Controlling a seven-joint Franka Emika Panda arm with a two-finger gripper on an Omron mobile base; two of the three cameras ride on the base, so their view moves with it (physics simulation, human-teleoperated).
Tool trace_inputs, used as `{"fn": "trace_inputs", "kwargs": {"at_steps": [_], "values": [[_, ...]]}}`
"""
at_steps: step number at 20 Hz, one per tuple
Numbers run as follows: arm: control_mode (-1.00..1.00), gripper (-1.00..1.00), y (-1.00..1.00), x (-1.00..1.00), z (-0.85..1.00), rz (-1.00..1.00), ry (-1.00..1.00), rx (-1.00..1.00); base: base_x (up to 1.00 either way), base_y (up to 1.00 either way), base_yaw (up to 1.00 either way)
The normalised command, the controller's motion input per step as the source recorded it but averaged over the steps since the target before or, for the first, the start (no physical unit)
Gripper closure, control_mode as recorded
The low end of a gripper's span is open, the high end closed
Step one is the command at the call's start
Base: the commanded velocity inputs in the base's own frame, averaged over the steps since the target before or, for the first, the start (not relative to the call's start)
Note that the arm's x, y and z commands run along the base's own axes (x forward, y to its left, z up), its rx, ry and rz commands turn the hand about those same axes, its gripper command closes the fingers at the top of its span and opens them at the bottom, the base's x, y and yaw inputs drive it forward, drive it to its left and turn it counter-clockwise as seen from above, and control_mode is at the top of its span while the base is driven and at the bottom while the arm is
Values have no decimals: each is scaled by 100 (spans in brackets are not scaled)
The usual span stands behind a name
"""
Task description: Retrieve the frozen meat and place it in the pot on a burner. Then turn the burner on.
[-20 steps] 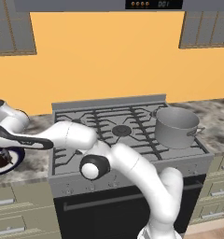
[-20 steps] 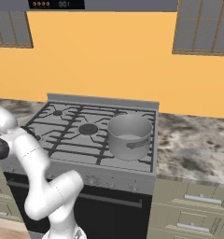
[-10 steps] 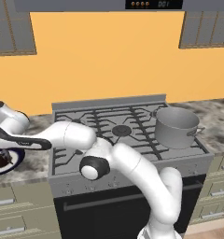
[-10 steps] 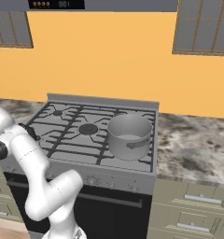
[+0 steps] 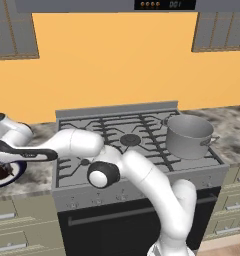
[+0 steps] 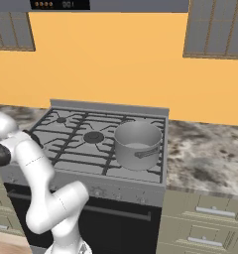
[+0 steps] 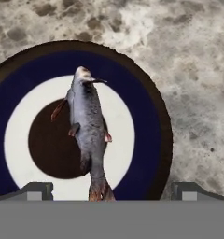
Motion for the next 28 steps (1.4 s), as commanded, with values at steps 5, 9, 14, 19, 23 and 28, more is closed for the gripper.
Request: {"fn": "trace_inputs", "kwargs": {"at_steps": [5, 9, 14, 19, 23, 28], "values": [[-100, -100, 12, 14, -1, -5, 3, -9, 0, 0, 0], [-100, -100, 24, 14, 0, -5, 14, -3, 0, 0, 0], [-100, -100, 24, 16, 0, -5, 15, -6, 0, 0, 0], [-100, -100, 24, 13, 1, -6, 17, -14, 0, 0, 0], [-100, -100, 30, 14, 10, -3, 16, -21, 0, 0, 0], [-100, -100, 24, 16, 7, -2, 14, -16, 0, 0, 0]]}}
